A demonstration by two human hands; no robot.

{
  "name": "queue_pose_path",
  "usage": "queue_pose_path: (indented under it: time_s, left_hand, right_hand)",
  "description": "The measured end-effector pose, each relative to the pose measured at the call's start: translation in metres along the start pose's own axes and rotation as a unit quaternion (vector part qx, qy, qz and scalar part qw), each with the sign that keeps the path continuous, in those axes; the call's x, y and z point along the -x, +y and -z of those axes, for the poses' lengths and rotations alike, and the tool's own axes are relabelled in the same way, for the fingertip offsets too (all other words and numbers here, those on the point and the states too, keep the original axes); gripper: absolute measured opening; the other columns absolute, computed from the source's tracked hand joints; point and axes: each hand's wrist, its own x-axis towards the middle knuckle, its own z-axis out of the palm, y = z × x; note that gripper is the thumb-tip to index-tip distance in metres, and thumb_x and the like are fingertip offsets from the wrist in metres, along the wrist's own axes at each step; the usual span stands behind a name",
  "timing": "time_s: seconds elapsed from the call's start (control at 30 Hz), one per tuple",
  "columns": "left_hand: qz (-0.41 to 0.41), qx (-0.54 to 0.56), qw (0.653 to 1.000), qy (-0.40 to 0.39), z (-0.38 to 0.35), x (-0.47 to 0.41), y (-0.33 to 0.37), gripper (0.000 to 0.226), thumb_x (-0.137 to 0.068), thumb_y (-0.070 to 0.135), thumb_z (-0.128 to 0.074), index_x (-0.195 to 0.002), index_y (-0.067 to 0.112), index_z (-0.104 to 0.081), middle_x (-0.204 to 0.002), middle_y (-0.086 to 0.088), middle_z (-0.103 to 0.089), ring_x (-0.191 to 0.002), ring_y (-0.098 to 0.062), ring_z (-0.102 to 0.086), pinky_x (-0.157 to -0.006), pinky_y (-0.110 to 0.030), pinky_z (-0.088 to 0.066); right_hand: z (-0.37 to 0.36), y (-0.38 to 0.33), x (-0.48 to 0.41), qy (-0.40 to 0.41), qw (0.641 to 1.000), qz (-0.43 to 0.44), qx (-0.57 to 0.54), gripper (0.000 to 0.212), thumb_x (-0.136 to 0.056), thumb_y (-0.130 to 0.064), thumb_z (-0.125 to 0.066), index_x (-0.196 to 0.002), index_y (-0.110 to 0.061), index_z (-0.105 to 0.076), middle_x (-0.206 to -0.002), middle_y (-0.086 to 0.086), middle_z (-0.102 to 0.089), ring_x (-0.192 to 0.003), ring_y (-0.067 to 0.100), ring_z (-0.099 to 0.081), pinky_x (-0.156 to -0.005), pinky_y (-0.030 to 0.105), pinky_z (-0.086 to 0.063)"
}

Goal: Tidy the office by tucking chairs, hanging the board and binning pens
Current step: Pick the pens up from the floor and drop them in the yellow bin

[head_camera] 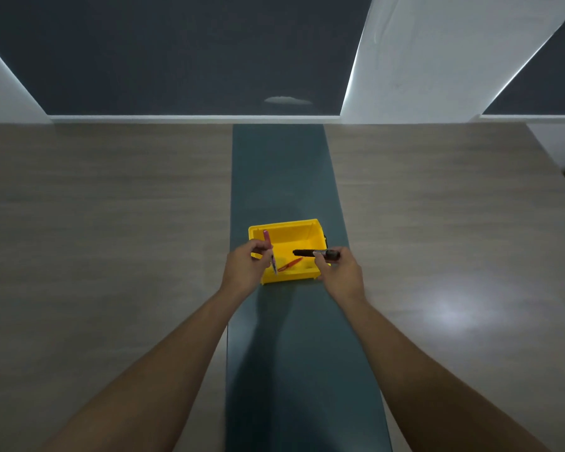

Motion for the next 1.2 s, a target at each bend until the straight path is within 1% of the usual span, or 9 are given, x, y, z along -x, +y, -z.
queue_pose_path:
  time_s: [0.1,0.23,0.43,0.53,0.63,0.87,0.97,1.07,1.2]
  left_hand:
    - [-0.002,-0.056,0.998,0.018,-0.008,-0.017,-0.003,0.013,-0.102,0.028,-0.069,-0.112,0.023,-0.076,-0.107,0.003,-0.076,-0.092,-0.018,-0.074,-0.081,-0.04,-0.063]
    - [-0.032,-0.143,0.989,0.007,-0.015,-0.02,-0.009,0.023,-0.103,0.031,-0.067,-0.119,0.017,-0.077,-0.114,0.003,-0.077,-0.089,-0.015,-0.072,-0.077,-0.029,-0.058]
    - [-0.033,-0.23,0.972,-0.036,-0.027,-0.049,-0.026,0.031,-0.104,0.037,-0.063,-0.123,0.018,-0.077,-0.117,0.0,-0.077,-0.095,-0.018,-0.071,-0.082,-0.037,-0.06]
    - [-0.029,-0.223,0.974,-0.033,-0.027,-0.048,-0.026,0.034,-0.103,0.037,-0.065,-0.128,0.018,-0.076,-0.116,0.001,-0.077,-0.1,-0.019,-0.071,-0.085,-0.037,-0.058]
    - [-0.026,-0.21,0.977,-0.038,-0.029,-0.046,-0.024,0.035,-0.103,0.038,-0.066,-0.13,0.018,-0.076,-0.116,0.002,-0.078,-0.097,-0.017,-0.071,-0.083,-0.034,-0.058]
    - [-0.028,-0.196,0.979,-0.038,-0.022,-0.015,-0.019,0.033,-0.105,0.036,-0.062,-0.132,0.021,-0.073,-0.119,0.003,-0.077,-0.094,-0.015,-0.072,-0.081,-0.031,-0.06]
    - [-0.031,-0.194,0.979,-0.047,-0.018,0.007,-0.017,0.033,-0.106,0.035,-0.061,-0.135,0.022,-0.071,-0.123,0.003,-0.075,-0.097,-0.014,-0.072,-0.083,-0.029,-0.06]
    - [-0.04,-0.19,0.98,-0.042,-0.016,0.028,-0.018,0.033,-0.107,0.036,-0.06,-0.135,0.023,-0.07,-0.124,0.004,-0.075,-0.095,-0.013,-0.071,-0.085,-0.031,-0.061]
    - [-0.052,-0.17,0.983,-0.035,-0.018,0.064,-0.027,0.03,-0.107,0.034,-0.059,-0.131,0.022,-0.072,-0.12,0.005,-0.075,-0.089,-0.007,-0.07,-0.082,-0.031,-0.062]
  right_hand:
    - [-0.007,0.005,-0.018,-0.022,0.999,-0.002,0.031,0.026,-0.096,-0.046,-0.073,-0.101,-0.021,-0.067,-0.09,-0.011,-0.075,-0.083,0.02,-0.075,-0.078,0.043,-0.061]
    - [-0.013,0.004,-0.016,-0.067,0.992,0.019,0.105,0.029,-0.101,-0.042,-0.067,-0.102,-0.013,-0.069,-0.084,-0.005,-0.073,-0.071,0.003,-0.061,-0.057,0.018,-0.041]
    - [-0.037,0.02,-0.048,-0.111,0.986,-0.002,0.124,0.039,-0.102,-0.042,-0.062,-0.072,-0.017,-0.059,-0.061,-0.003,-0.058,-0.059,0.014,-0.053,-0.055,0.033,-0.038]
    - [-0.032,0.018,-0.045,-0.118,0.985,0.002,0.127,0.035,-0.103,-0.042,-0.061,-0.103,-0.012,-0.078,-0.09,0.008,-0.079,-0.074,0.017,-0.063,-0.068,0.029,-0.045]
    - [-0.026,0.017,-0.046,-0.117,0.983,0.005,0.141,0.038,-0.104,-0.039,-0.061,-0.126,-0.011,-0.075,-0.112,0.01,-0.079,-0.077,0.01,-0.061,-0.062,0.019,-0.042]
    - [-0.01,0.017,-0.021,-0.11,0.985,-0.004,0.13,0.035,-0.103,-0.038,-0.061,-0.126,-0.013,-0.072,-0.096,0.002,-0.074,-0.082,0.018,-0.067,-0.071,0.025,-0.049]
    - [-0.001,0.016,-0.001,-0.105,0.984,0.007,0.147,0.033,-0.105,-0.036,-0.06,-0.127,-0.014,-0.071,-0.108,0.007,-0.078,-0.082,0.012,-0.062,-0.059,0.01,-0.039]
    - [0.007,0.018,0.019,-0.09,0.983,0.017,0.156,0.03,-0.106,-0.034,-0.06,-0.124,-0.013,-0.071,-0.092,0.003,-0.076,-0.069,0.001,-0.057,-0.054,0.006,-0.038]
    - [0.013,0.03,0.051,-0.082,0.985,0.018,0.151,0.028,-0.104,-0.033,-0.061,-0.122,-0.015,-0.072,-0.088,-0.003,-0.074,-0.097,0.02,-0.071,-0.058,0.007,-0.036]
